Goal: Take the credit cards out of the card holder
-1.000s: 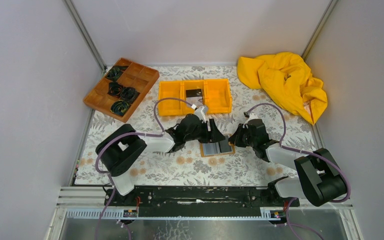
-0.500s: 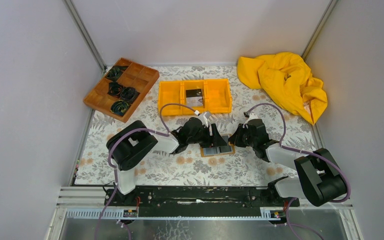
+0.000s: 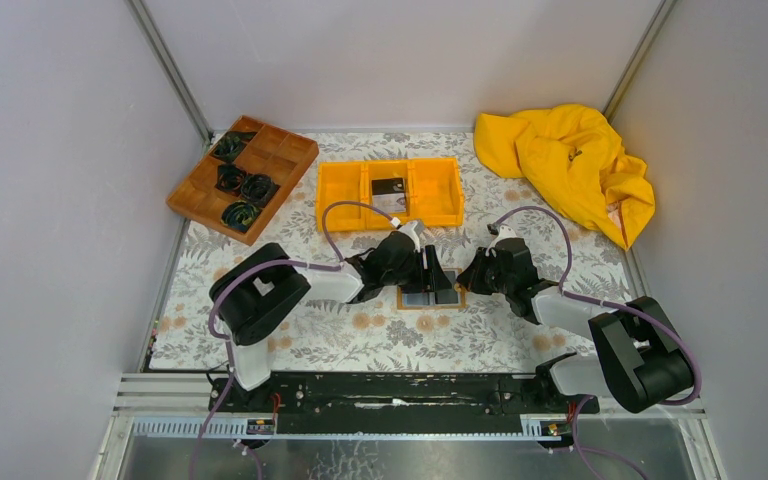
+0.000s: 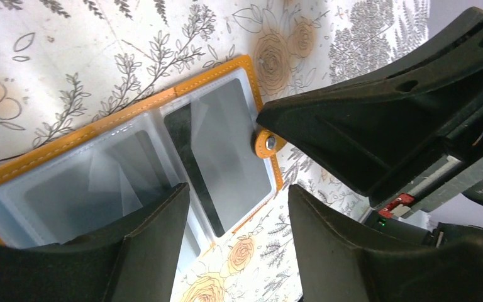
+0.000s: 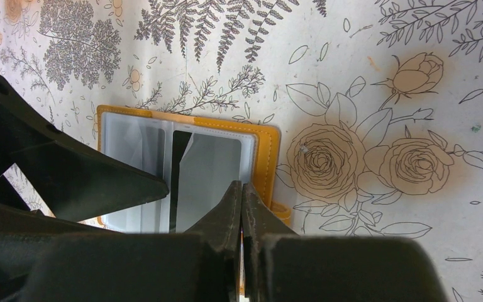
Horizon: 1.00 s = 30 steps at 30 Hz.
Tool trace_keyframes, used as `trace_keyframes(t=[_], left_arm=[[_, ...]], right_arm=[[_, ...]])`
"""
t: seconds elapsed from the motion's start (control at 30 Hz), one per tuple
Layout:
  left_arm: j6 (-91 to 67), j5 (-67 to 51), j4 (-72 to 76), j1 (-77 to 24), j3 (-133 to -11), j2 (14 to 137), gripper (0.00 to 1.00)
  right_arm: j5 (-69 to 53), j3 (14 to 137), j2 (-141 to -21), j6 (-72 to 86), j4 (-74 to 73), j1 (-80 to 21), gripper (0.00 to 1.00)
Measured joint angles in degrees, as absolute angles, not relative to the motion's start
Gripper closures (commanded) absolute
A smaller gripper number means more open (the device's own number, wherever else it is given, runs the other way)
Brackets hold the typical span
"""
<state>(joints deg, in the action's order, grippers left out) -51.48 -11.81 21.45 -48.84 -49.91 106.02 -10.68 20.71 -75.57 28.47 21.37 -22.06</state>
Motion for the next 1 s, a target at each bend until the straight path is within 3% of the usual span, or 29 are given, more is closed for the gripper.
trace_keyframes(t=[0.33,1.0], left_arm=[[-50.89,-9.02,17.02,-49.5,-51.33,105.58,0.35],[-51.64,-11.66,24.4,-49.5,-48.14,105.89,0.35]], right_arm=[[-10.66,20.71,-75.57,28.47,21.34,-22.06,1.0],[-13.02,20.56,-76.62,28.49,23.24,-22.06,1.0]])
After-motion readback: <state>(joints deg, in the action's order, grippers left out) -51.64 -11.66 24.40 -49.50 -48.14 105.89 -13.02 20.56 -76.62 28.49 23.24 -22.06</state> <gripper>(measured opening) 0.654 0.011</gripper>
